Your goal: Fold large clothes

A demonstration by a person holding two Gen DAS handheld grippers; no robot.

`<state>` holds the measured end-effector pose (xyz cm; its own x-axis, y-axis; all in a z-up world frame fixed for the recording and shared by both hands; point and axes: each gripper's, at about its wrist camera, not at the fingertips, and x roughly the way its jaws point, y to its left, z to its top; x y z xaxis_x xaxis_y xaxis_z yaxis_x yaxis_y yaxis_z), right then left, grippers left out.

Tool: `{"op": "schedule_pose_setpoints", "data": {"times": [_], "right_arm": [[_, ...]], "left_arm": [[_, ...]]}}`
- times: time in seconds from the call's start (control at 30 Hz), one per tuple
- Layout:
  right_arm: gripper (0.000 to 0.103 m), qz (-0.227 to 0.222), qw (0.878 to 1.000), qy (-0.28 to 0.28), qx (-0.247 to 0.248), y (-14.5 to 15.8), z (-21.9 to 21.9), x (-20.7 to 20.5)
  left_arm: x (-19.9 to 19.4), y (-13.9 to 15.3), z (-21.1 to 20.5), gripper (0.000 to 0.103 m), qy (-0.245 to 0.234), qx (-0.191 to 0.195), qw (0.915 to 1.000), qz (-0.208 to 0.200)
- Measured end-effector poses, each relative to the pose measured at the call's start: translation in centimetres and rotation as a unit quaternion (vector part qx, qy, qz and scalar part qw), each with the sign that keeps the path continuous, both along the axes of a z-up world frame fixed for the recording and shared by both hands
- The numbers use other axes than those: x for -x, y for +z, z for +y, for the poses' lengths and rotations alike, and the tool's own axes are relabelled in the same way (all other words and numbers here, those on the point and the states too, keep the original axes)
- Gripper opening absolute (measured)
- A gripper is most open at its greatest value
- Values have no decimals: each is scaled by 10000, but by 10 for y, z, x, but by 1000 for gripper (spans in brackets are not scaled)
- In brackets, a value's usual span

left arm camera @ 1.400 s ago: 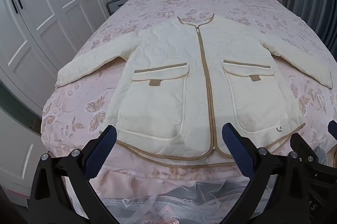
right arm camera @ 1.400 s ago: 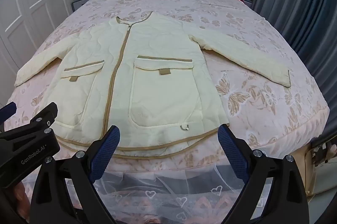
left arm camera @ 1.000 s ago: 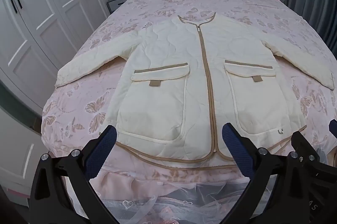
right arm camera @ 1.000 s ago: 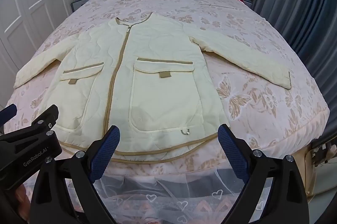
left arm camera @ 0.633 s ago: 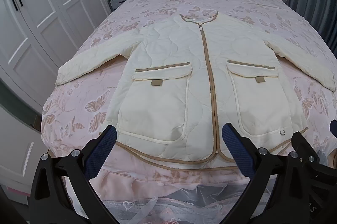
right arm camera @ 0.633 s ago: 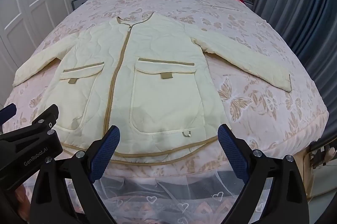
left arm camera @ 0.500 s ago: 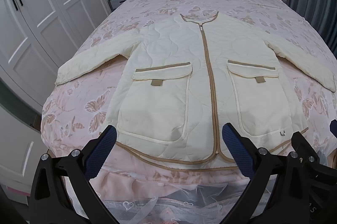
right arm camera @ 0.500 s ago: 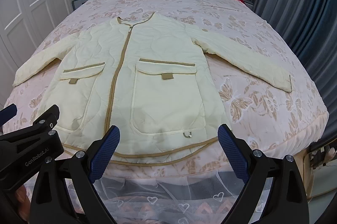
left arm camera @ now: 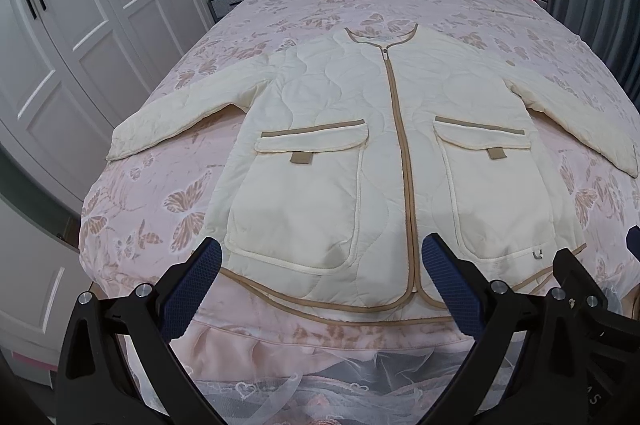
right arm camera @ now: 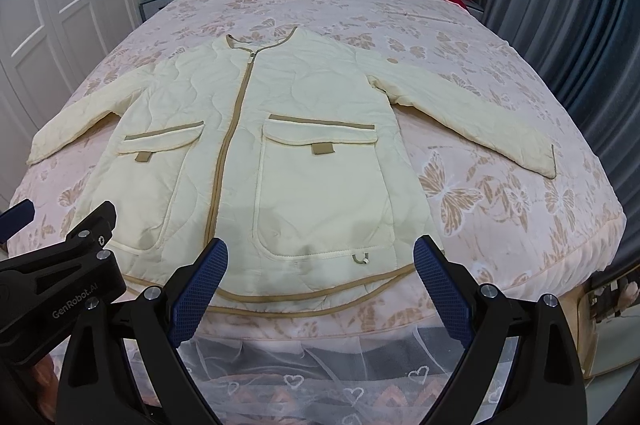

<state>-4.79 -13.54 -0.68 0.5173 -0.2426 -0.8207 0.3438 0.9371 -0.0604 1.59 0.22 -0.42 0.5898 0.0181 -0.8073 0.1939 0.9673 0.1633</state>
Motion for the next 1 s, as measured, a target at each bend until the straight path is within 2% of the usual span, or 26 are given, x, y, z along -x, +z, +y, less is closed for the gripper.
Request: {"op": "schedule_pose_setpoints", "data": {"times": [1.0], "right_arm": [[92, -9, 10000, 8, 2, 1, 1, 0]], "left_arm": [[-1, 4, 5, 98, 44, 17, 10000, -27]]}}
